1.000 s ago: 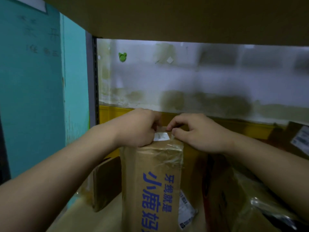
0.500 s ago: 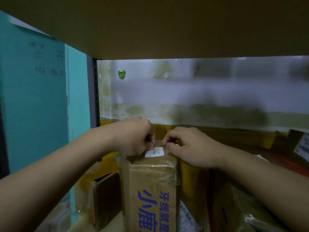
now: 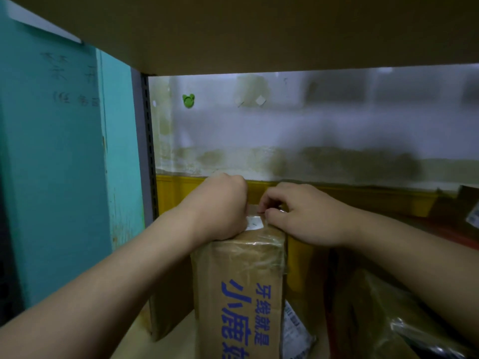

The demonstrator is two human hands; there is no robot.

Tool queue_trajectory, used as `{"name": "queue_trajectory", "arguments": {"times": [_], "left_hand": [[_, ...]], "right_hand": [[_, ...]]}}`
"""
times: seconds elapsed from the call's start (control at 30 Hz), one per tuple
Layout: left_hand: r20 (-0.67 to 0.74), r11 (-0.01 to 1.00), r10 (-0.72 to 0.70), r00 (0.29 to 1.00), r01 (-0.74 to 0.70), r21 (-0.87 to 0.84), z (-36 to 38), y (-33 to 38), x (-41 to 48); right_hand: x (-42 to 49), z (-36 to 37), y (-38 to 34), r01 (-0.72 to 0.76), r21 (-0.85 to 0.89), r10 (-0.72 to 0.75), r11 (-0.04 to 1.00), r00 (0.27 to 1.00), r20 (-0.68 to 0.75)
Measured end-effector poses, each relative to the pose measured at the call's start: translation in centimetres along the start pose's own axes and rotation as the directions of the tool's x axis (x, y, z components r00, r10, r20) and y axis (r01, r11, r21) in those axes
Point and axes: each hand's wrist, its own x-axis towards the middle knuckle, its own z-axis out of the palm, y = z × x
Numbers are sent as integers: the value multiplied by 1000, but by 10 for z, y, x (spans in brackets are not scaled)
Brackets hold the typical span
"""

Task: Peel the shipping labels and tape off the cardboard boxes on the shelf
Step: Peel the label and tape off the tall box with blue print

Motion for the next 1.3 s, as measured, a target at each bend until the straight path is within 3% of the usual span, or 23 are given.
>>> {"name": "queue_trajectory", "arguments": {"times": [0.17,0.47,0.83,1.17,1.3], "left_hand": [[-6,1000,-1,1000,1,0,1,-2,-2],[31,962,-37,999,44,-270,4,-11,-3],[-28,985,-44,999,38,-169,4,-8,-6],[14,961,-16,1000,19,-275,3,-9,-6],[-29,975,6,1000,-13,-224,6,-14,-5]], "right_hand": [[0,0,-2,-4,26,4,1000,1000,5],[1,1,-3,-7,24,7,1000,1000,-6],[1,1,-3,2,5,-2,1000,1000,3],[3,4,0,-4,9,4,1000,1000,-4],[4,5,-1,13,1,-13,1000,1000,-12]]}}
